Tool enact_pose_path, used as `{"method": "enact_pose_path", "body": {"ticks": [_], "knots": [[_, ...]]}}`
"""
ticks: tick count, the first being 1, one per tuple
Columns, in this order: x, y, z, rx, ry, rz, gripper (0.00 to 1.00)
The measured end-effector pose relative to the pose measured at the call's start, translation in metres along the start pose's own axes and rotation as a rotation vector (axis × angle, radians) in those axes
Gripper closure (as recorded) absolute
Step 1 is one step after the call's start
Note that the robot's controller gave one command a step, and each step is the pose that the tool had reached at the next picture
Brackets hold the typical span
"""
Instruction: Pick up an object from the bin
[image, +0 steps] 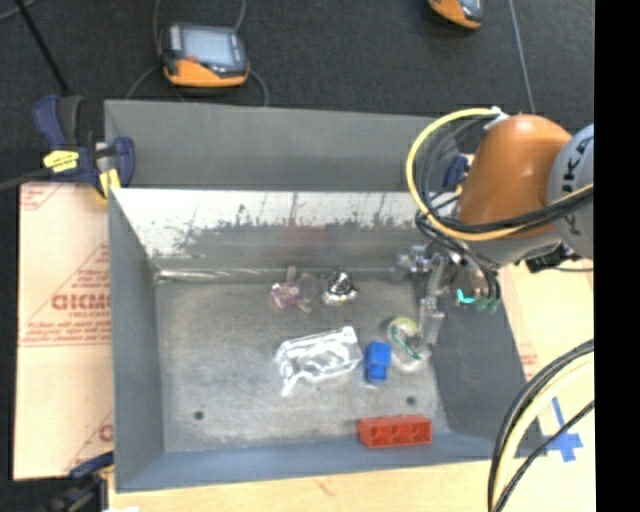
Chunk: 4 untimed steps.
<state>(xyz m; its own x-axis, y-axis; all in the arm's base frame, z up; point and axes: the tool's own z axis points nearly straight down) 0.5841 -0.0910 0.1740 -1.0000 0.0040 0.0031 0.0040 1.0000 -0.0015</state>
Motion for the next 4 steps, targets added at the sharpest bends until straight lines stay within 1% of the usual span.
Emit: {"method": "enact_pose_path", "body": {"ticks": [1, 2, 3, 4], "knots": [[0.044, 0.018, 0.105, 0.000, -0.005, -0.353, 0.00], [0.101, 0.036, 0.067, 0.004, -0.020, -0.396, 0.00], [0.042, 0.030, 0.105, 0.001, -0.011, -0.349, 0.00], [0.044, 0.030, 0.103, 0.001, -0.009, -0.352, 1.00]]}}
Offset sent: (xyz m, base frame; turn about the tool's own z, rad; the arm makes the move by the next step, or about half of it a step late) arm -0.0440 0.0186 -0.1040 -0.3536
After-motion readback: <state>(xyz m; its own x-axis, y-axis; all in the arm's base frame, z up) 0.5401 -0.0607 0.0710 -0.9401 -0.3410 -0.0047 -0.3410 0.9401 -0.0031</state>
